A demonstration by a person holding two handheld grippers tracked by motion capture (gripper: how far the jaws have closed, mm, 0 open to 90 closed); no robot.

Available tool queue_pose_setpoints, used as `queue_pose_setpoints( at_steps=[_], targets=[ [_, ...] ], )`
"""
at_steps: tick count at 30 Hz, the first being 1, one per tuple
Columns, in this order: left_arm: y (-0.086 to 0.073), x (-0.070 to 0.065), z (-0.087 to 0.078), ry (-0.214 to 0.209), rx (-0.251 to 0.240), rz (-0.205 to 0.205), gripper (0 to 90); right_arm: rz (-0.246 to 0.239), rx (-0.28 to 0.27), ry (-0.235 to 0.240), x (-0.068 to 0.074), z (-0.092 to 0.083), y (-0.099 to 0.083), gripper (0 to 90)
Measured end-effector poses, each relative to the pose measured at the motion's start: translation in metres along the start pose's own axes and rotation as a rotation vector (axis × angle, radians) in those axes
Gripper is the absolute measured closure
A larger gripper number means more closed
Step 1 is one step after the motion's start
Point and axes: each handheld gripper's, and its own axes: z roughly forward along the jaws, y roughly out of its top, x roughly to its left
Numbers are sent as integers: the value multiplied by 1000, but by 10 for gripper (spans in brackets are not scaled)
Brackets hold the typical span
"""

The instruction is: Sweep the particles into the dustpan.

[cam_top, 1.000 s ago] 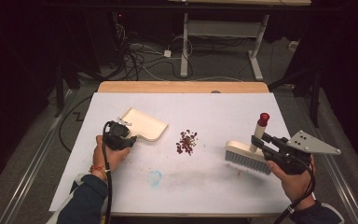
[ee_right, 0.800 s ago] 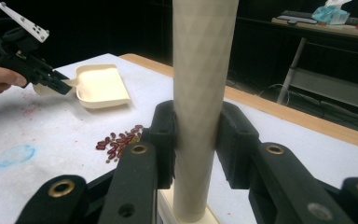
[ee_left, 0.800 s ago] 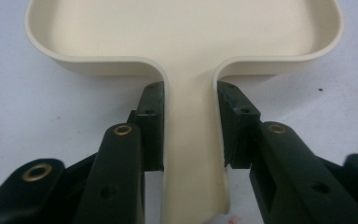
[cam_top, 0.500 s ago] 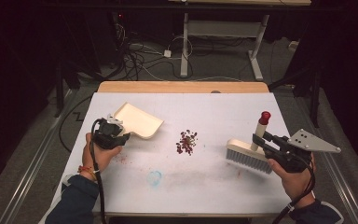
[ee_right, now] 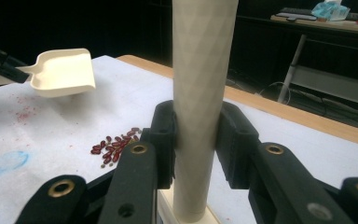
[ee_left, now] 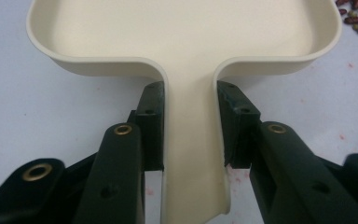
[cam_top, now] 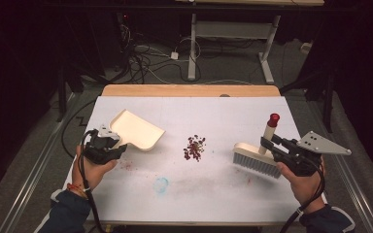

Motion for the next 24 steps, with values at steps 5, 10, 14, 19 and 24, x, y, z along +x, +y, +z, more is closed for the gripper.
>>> queue_pose_setpoints(
  at_steps=[5,10,14,19,24],
  targets=[
    [-6,-5,-4,-6,15,26,646,-15,-1,-4,1,3,1,705],
    [-16,-14,-9,-20,35,51,646,-14,-2,-5,0,7,2,705],
    [-27,-21,-14,-35,49,69,646,-3,-10,-7,-2,12,4,705],
    [-41,-29,-18,-65,62,84,646,-17,-6,-12,-5,22,9,705],
    [-46,-35,-18,-93,78,108,646,-4,-12,-16,-8,36,16,705]
  ],
)
